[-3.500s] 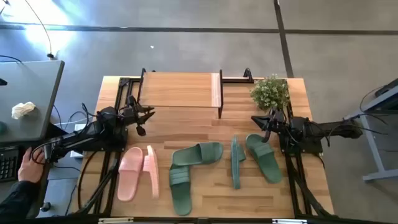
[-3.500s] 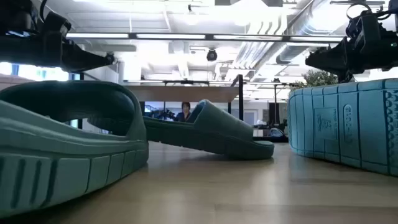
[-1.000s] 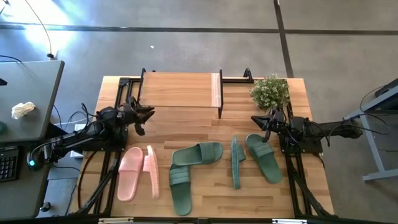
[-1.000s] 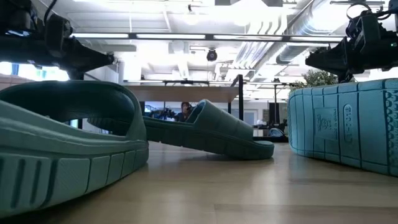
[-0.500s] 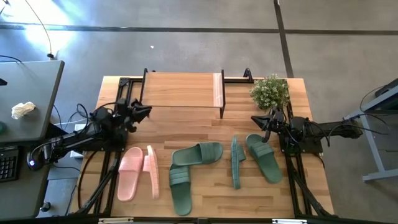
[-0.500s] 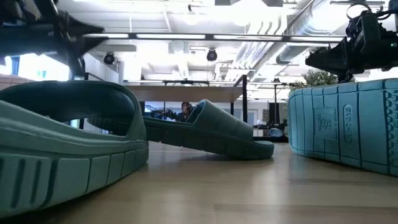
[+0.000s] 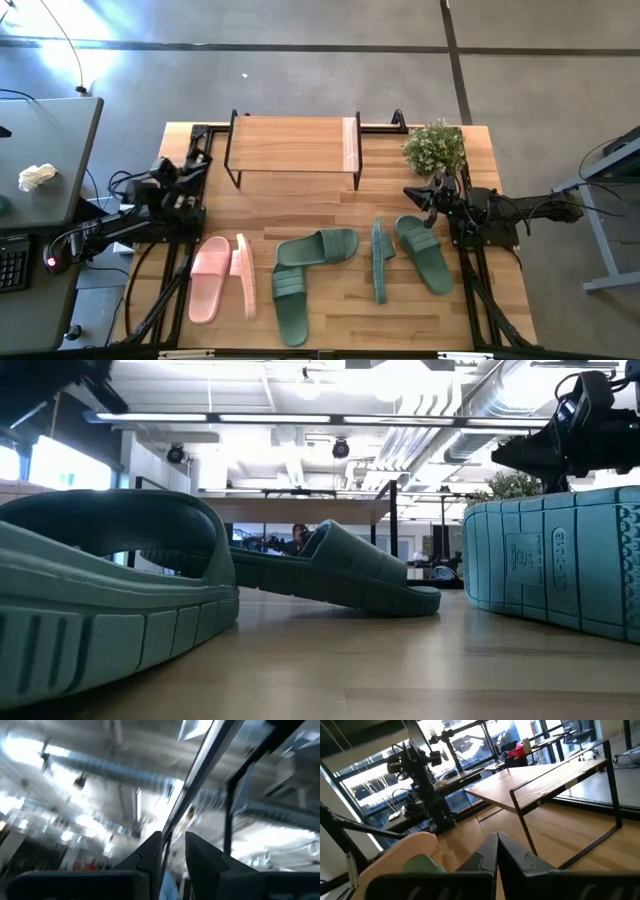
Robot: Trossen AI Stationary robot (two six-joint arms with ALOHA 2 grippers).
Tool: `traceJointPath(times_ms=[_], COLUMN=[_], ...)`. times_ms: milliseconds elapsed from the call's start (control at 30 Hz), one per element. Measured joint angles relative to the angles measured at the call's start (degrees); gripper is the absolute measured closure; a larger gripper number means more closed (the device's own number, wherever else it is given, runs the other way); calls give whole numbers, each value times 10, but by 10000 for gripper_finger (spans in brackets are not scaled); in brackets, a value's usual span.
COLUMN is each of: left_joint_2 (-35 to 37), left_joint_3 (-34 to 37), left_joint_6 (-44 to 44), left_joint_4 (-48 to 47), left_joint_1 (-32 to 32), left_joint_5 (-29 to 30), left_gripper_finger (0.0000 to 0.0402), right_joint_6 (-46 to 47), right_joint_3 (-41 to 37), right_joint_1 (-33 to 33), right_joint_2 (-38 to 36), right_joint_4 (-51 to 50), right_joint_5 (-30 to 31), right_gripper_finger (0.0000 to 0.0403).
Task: Pick and place slides into the shelf
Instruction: Put the left white slipper on the bottom shelf
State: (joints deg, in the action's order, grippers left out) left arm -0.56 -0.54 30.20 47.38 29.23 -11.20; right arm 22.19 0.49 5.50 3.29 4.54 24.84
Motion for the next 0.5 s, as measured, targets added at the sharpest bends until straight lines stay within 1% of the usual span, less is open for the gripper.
traceJointPath(times_ms=[100, 200, 267, 367, 500], left_joint_2=[0, 0, -1, -16, -64], left_joint_3=[-1, -26, -57, -121, -226], left_joint_6=[-2, -32, -75, -127, -158], left_joint_4=[70, 91, 80, 51, -12], left_joint_1=[0, 0, 0, 0, 0], left_joint_5=[-2, -4, -20, -65, -120], left_gripper_finger=[328, 328, 328, 328, 328], right_joint_6=[11, 20, 19, 20, 20], right_joint_3=[0, 0, 0, 0, 0], right_joint_1=[0, 0, 0, 0, 0], right_joint_2=[0, 0, 0, 0, 0], right_joint_4=[0, 0, 0, 0, 0], right_joint_5=[0, 0, 0, 0, -1], right_gripper_finger=[403, 403, 403, 403, 403])
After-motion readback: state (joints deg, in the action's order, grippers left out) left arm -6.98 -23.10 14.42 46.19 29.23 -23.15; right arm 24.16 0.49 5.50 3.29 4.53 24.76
